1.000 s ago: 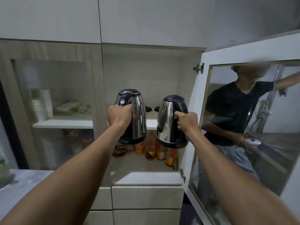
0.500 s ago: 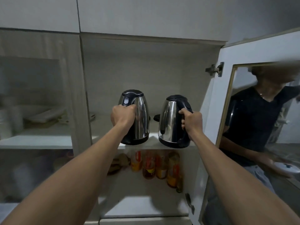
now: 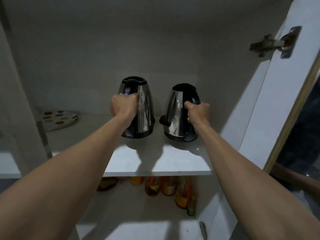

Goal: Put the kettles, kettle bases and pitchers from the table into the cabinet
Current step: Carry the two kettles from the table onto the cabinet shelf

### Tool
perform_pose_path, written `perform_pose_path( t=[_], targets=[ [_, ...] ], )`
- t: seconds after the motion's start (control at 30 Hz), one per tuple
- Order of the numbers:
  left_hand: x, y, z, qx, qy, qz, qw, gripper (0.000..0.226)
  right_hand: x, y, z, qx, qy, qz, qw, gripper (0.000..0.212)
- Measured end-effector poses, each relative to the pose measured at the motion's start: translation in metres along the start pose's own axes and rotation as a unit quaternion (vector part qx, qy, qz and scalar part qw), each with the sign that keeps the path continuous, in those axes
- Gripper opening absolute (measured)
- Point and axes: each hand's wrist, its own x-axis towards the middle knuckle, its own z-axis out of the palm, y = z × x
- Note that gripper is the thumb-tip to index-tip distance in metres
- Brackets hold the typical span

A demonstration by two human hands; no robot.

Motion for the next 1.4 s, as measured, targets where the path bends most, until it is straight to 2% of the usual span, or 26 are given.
perform_pose_path(
  t=[0.13, 0.33, 0.63, 0.8, 1.13, 1.4],
  targets=[
    [0.035, -0.016, 0.039, -0.006, 0.011, -0.002, 1.000, 0.033, 0.044, 0.025, 0.024, -0.003, -0.005, 0.021, 1.000, 0.024],
    [0.078, -0.031, 0.086, 0.006, 0.008, -0.016, 1.000, 0.029, 0.101, 0.057, 0.049, 0.027, -0.015, 0.001, 1.000, 0.032],
    [0.133, -0.051, 0.136, 0.026, 0.011, -0.004, 1.000, 0.025, 0.165, 0.080, 0.083, 0.027, -0.008, 0.030, 0.999, 0.030],
    [0.152, -0.061, 0.154, 0.039, 0.020, -0.007, 0.999, 0.031, 0.182, 0.093, 0.097, 0.023, -0.018, 0.024, 0.999, 0.031],
    [0.165, -0.067, 0.173, 0.030, 0.023, -0.003, 0.999, 0.024, 0.201, 0.103, 0.105, 0.026, -0.040, 0.015, 0.999, 0.026],
    [0.171, -0.065, 0.185, 0.038, 0.027, 0.014, 0.999, 0.024, 0.210, 0.100, 0.105, 0.029, -0.062, 0.011, 0.998, 0.031]
  ],
)
